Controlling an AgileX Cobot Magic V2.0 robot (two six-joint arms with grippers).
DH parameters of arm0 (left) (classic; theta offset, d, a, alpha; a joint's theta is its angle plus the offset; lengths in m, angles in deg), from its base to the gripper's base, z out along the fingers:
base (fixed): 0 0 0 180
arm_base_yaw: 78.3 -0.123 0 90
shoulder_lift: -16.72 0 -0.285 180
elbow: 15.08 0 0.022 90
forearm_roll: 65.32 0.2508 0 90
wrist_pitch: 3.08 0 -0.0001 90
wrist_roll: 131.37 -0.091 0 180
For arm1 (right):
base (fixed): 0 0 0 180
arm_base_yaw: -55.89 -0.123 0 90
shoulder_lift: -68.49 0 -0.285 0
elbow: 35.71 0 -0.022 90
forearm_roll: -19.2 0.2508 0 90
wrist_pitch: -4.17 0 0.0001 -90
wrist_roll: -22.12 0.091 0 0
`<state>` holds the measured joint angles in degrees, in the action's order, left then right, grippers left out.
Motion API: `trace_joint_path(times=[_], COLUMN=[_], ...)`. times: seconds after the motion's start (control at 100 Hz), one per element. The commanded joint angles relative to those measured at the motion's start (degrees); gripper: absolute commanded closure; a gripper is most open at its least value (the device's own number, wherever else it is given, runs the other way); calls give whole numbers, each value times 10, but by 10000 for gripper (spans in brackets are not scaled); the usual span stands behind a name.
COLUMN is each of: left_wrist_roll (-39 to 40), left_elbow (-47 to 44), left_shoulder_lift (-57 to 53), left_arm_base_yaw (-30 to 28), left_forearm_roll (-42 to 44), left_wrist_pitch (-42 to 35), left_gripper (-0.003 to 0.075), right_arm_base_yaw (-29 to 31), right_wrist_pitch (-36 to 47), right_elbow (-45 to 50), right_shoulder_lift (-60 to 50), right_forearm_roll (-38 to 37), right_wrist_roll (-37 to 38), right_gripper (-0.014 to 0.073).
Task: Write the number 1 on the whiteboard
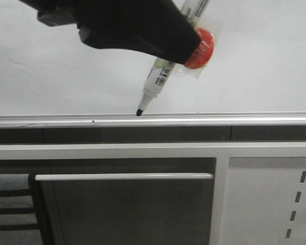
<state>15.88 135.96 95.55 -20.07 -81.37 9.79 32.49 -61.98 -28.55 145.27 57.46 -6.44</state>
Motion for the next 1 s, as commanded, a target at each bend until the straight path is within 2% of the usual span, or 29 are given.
trace_joint_path(times=[0.0, 0.04, 0.11, 0.18, 0.3, 0.37, 0.52, 0.65, 0.78, 0.88, 0.99], left_wrist_roll=[1, 1, 1, 1, 1, 1, 6, 7, 7, 7, 7], left_elbow=[20, 20, 20, 20, 20, 20, 20, 20, 20, 19, 19], left_shoulder_lift=[-12, -12, -12, -12, -26, -42, -95, -148, -186, -209, -228], left_arm_base_yaw=[4, 4, 4, 3, 3, 2, 2, -17, -63, -102, -143], left_forearm_roll=[-10, -10, -10, -15, -25, -29, -43, -73, -108, -140, -159], left_wrist_pitch=[-57, -53, -42, -34, -33, -33, -33, -33, -33, -33, -33], left_gripper=[731, 708, 621, 505, 260, 213, 249, 287, 347, 456, 664], right_arm_base_yaw=[0, 0, 0, 0, 0, 0, -1, -17, -47, -72, -90], right_wrist_pitch=[3, 3, 3, 7, 20, 28, 99, 220, 345, 432, 492], right_elbow=[-18, -18, -18, -18, -18, -17, 37, 142, 238, 293, 318], right_shoulder_lift=[-7, -7, -7, -7, -8, -14, -65, -144, -233, -290, -330], right_forearm_roll=[35, 35, 34, 29, 9, 3, -2, -15, -15, -15, -15], right_wrist_roll=[-12, -12, -12, -12, -12, -12, -12, -12, -12, -12, -12], right_gripper=[663, 663, 663, 655, 648, 645, 638, 635, 635, 635, 635])
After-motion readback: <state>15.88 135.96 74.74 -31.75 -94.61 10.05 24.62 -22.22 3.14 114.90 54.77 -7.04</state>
